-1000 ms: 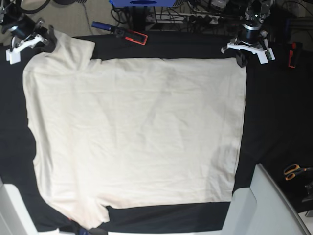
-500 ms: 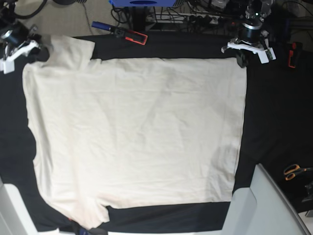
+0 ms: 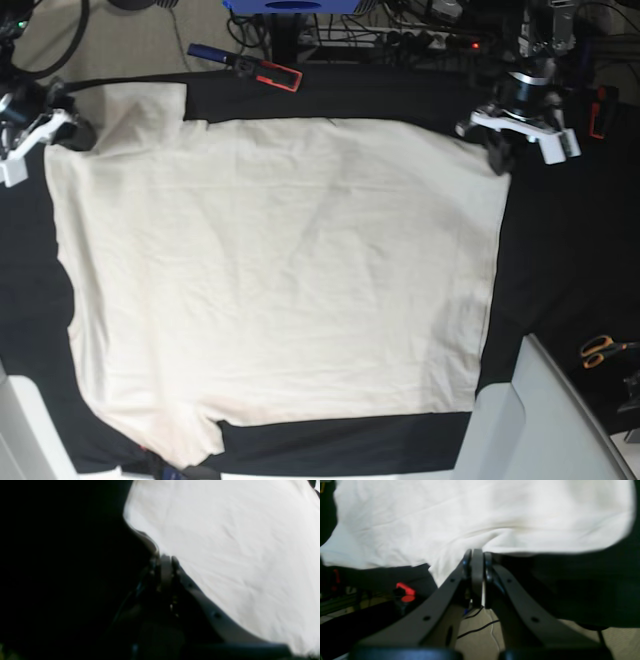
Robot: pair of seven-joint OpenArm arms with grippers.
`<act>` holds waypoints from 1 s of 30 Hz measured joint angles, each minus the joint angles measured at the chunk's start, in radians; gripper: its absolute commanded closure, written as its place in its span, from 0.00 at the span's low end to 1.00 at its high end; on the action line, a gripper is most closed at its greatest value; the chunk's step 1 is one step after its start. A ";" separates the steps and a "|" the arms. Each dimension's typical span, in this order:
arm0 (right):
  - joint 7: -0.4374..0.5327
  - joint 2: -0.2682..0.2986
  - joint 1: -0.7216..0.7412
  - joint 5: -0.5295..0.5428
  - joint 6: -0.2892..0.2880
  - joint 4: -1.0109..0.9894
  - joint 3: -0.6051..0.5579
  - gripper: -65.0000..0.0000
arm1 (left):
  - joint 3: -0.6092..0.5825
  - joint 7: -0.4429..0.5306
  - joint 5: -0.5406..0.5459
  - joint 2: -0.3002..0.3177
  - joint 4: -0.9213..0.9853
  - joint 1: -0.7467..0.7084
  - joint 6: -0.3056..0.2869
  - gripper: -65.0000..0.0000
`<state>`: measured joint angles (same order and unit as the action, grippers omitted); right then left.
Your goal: Fold the T-shirt properly
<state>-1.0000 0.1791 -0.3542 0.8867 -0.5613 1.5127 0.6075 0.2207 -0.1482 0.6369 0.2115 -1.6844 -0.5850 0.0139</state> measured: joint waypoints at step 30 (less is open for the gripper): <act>-0.145 0.089 0.346 -0.001 0.083 -0.010 -0.010 1.00 | 0.157 -0.418 -0.007 0.005 -0.122 0.274 -0.003 1.00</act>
<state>-1.1446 0.2684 -0.0078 0.8856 -0.4786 1.5028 0.5972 0.3779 -0.5659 0.6300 0.2169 -1.8069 -0.3115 0.0113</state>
